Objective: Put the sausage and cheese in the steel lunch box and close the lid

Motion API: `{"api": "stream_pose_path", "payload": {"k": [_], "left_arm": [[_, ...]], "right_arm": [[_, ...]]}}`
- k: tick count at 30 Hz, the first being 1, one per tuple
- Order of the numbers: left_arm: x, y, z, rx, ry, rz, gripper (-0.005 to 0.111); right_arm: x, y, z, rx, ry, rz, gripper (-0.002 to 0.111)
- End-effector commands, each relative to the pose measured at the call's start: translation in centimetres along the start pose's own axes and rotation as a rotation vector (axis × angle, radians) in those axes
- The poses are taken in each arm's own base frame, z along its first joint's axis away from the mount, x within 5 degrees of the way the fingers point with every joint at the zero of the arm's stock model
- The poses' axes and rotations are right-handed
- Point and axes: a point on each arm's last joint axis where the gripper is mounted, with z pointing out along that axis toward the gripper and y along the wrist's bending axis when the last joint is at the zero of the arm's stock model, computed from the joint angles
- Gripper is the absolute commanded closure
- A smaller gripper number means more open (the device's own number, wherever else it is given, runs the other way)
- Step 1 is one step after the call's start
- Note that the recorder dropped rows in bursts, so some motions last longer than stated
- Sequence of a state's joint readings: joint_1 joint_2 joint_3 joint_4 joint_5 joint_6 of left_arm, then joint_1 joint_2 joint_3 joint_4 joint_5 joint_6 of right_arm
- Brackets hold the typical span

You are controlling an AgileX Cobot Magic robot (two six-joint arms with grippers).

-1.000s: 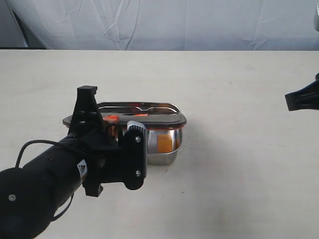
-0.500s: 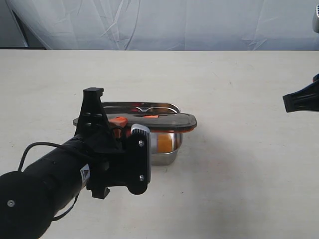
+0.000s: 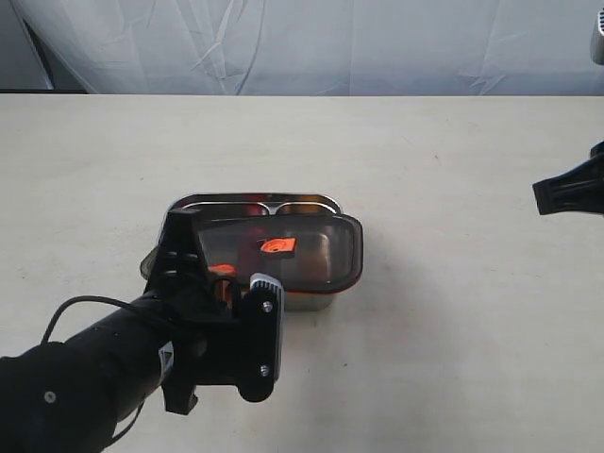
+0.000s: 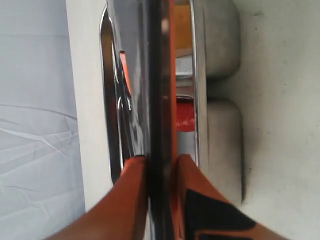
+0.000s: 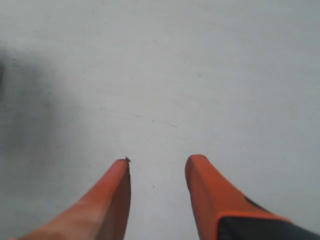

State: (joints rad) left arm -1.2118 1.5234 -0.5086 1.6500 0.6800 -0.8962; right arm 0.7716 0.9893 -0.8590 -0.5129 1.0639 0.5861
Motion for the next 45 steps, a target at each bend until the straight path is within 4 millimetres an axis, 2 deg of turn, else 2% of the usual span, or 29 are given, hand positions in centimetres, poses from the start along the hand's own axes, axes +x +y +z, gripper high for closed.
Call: {"api": "stream_pose_path", "payload": {"k": [1,11,23,33,45], "left_arm": [[-0.1,-0.9,0.2,0.067,-0.004,-0.017,0.107],[0.1,-1.1,0.2,0.089,0.02,-0.058,0.105],[0.4,-1.2,0.4,0.108,0.032,-0.11,0.067],[0.9,0.2,1.2,0.084,0.065,-0.179,0.066],[1.1,0.5,1.7,0.13,0.033,-0.216,0.066]], "right_arm": [[-0.1,-0.2,-0.3,-0.004,-0.011,0.011,0.069],[-0.1,-0.1,-0.3,-0.007,-0.012,0.012,0.069],[-0.1,-0.1,-0.3,-0.009,-0.01,0.013,0.069],[-0.1,-0.1,-0.3,-0.016,-0.006,0.018,0.069],[-0.2,0.1,-0.3,-0.035,-0.022,0.022,0.069]]}}
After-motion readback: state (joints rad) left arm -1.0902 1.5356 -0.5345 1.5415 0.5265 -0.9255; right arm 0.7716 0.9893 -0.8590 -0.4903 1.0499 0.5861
